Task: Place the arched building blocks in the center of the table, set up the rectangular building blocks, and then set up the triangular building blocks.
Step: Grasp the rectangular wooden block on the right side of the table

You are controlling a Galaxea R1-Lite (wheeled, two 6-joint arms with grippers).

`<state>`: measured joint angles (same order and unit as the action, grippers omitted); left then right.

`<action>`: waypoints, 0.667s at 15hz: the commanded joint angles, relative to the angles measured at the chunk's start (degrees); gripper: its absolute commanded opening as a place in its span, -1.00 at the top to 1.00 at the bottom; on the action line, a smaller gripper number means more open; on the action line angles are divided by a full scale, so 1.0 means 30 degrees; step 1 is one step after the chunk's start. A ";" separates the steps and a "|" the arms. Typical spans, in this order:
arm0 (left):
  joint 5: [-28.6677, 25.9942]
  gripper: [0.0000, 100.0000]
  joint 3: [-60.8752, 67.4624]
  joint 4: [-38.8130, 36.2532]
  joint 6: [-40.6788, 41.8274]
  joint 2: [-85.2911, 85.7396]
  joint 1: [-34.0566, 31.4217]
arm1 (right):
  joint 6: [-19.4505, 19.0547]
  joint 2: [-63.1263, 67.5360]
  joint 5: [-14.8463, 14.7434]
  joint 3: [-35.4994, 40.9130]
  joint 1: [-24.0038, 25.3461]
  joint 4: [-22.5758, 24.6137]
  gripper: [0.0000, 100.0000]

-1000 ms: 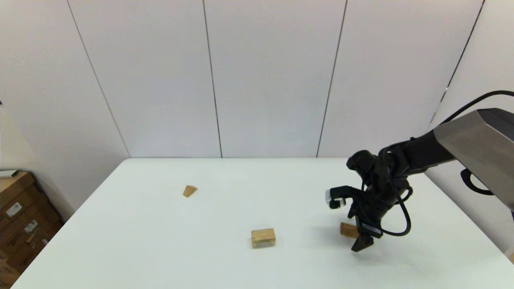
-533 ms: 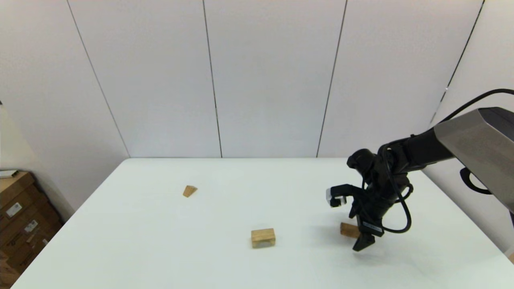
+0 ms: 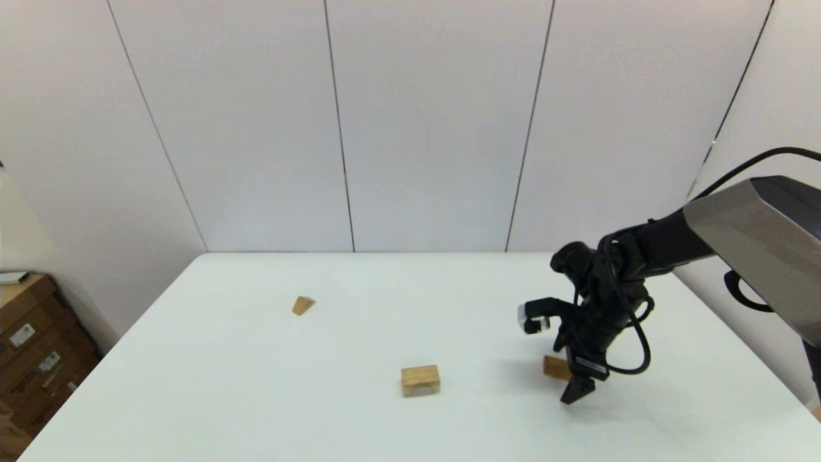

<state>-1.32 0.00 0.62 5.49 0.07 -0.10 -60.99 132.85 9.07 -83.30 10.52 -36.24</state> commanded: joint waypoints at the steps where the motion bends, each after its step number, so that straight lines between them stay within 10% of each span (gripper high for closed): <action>1: -0.0001 -1.00 0.0000 -0.0002 0.0017 -0.0024 -0.0026 | -0.0119 0.0042 0.0024 -0.0037 -0.0020 -0.0077 -1.00; 2: -0.0001 -1.00 0.0000 -0.0002 0.0017 -0.0024 0.0003 | -0.0090 0.0013 0.0024 -0.0037 -0.0020 -0.0077 -1.00; 3: -0.0001 -1.00 0.0000 -0.0002 0.0017 -0.0024 0.0003 | -0.0090 -0.0017 0.0024 -0.0066 -0.0020 -0.0107 1.00; 10: -0.0001 -1.00 0.0000 -0.0002 0.0017 -0.0024 0.0003 | -0.0031 -0.0046 -0.0035 -0.0066 -0.0079 -0.0107 1.00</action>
<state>-1.32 0.00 0.62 5.51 0.07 -0.11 -60.70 132.89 8.90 -83.41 10.25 -36.38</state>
